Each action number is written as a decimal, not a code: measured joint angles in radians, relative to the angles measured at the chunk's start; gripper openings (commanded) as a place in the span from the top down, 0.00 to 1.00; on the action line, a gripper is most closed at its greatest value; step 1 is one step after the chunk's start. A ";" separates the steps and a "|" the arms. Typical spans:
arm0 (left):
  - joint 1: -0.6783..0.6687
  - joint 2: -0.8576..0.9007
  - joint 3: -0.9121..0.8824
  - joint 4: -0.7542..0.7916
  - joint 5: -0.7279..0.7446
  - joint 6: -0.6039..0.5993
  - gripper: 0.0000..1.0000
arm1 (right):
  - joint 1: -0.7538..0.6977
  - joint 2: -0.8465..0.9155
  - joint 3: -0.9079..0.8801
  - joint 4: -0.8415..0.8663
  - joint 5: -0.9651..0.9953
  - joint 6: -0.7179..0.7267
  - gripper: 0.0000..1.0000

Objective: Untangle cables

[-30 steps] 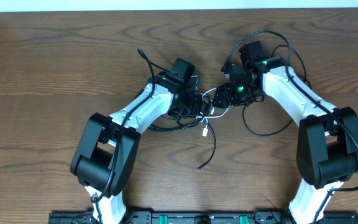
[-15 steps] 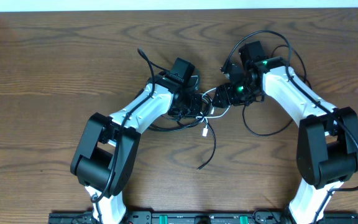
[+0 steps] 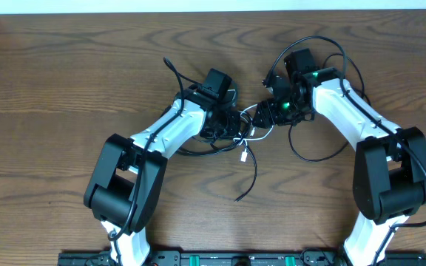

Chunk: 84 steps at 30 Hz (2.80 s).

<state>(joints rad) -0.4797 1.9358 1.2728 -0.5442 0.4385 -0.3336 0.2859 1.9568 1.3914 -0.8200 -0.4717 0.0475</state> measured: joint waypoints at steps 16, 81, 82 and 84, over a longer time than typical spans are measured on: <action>0.000 0.000 0.000 0.001 0.000 -0.011 0.92 | 0.000 0.000 0.000 0.007 0.000 0.000 0.35; 0.000 0.000 0.000 0.001 0.000 -0.014 0.92 | 0.000 0.000 0.000 0.014 0.000 0.000 0.34; 0.000 0.000 0.000 0.001 0.000 -0.014 0.93 | 0.000 0.000 0.000 0.014 0.000 0.000 0.34; 0.000 0.000 0.000 0.001 0.000 -0.014 0.92 | 0.000 0.000 0.000 0.014 0.000 0.000 0.34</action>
<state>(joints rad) -0.4797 1.9358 1.2728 -0.5434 0.4385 -0.3477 0.2859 1.9568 1.3914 -0.8059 -0.4717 0.0475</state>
